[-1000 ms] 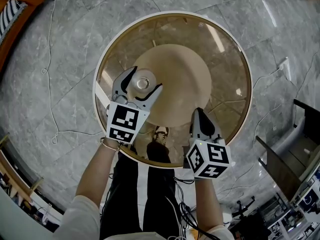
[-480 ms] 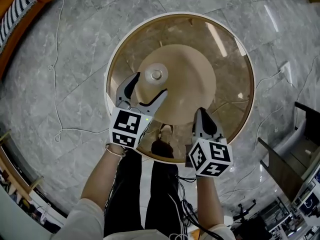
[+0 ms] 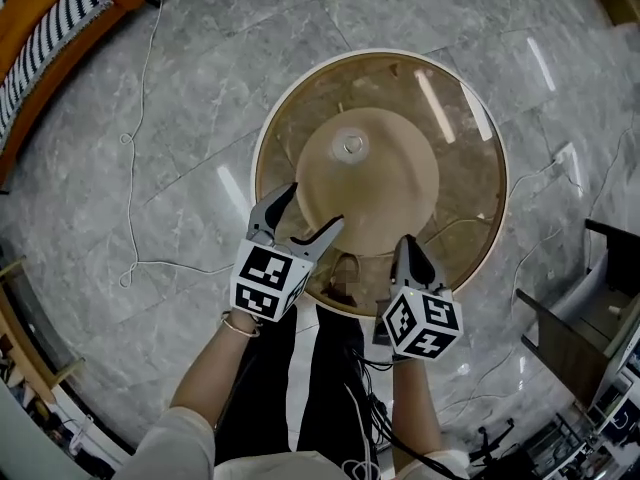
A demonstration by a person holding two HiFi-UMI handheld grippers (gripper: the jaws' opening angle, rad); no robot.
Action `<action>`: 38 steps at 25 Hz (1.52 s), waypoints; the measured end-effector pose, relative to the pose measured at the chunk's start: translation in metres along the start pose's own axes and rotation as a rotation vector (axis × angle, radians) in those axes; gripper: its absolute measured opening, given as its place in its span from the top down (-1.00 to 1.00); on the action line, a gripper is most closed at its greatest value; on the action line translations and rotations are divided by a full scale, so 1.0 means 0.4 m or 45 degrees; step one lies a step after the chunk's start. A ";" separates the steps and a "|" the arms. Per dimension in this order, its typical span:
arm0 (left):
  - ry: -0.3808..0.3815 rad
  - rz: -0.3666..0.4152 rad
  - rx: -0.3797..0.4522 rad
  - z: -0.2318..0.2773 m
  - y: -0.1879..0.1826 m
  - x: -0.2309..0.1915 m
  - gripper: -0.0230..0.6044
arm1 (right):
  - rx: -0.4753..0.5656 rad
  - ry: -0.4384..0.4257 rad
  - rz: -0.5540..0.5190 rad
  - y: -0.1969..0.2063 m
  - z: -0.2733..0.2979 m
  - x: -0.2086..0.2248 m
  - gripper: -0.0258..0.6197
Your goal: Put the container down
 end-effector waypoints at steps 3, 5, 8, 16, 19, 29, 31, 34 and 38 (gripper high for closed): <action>-0.004 -0.043 -0.009 -0.094 -0.022 0.013 -0.25 | 0.003 0.017 0.024 0.003 -0.074 -0.043 0.85; -0.016 -0.061 -0.010 -0.157 -0.051 0.028 -0.15 | 0.008 0.030 0.040 -0.009 -0.129 -0.069 0.85; -0.030 -0.036 0.062 -0.236 -0.136 0.036 0.00 | 0.079 0.032 0.060 -0.064 -0.184 -0.111 0.85; -0.029 -0.029 0.197 -0.492 -0.342 0.138 0.42 | 0.225 0.019 0.022 -0.217 -0.430 -0.226 0.85; -0.035 0.021 0.229 -0.568 -0.402 0.182 0.67 | 0.277 0.031 0.010 -0.253 -0.517 -0.252 0.85; -0.049 0.075 0.253 -0.736 -0.444 0.277 0.90 | 0.373 0.082 0.002 -0.272 -0.744 -0.291 0.85; -0.060 0.062 0.262 -0.753 -0.444 0.294 0.90 | 0.390 0.078 -0.026 -0.279 -0.771 -0.292 0.85; -0.076 0.042 0.287 -0.773 -0.453 0.318 0.90 | 0.429 0.070 -0.042 -0.296 -0.803 -0.278 0.85; -0.152 0.024 0.322 -0.791 -0.490 0.346 0.90 | 0.432 0.035 -0.069 -0.338 -0.831 -0.252 0.85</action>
Point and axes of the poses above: the fingertips, and each gripper's own axes: z forward along the fingers, x to its right, y out of its underside, the point moved 2 cm from there along -z, backward along the fingers, and after that the axes turned 7 degrees about -y, right-handed, at the moved point
